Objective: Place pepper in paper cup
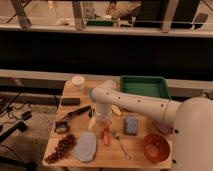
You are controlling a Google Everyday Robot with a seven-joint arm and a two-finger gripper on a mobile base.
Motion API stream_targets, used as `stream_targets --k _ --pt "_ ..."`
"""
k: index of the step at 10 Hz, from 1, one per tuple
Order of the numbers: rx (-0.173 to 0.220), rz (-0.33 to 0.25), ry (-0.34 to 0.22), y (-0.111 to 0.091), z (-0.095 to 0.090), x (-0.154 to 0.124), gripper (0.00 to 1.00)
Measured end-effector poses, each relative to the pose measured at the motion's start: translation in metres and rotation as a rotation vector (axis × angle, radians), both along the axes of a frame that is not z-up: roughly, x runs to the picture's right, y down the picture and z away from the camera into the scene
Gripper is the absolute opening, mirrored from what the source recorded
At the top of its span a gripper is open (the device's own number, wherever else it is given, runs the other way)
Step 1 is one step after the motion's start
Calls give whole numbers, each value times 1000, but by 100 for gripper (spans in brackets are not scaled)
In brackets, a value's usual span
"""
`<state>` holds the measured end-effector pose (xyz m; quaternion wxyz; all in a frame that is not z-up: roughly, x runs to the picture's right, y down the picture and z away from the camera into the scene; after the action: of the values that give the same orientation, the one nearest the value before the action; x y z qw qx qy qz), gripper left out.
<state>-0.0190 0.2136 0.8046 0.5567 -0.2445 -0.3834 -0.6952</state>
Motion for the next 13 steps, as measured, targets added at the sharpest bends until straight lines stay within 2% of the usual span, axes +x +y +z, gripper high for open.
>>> stream_targets --k 8,13 --pt "-16 1 -10 4 17 8 80" --pt "-11 -2 -13 5 20 7 80"
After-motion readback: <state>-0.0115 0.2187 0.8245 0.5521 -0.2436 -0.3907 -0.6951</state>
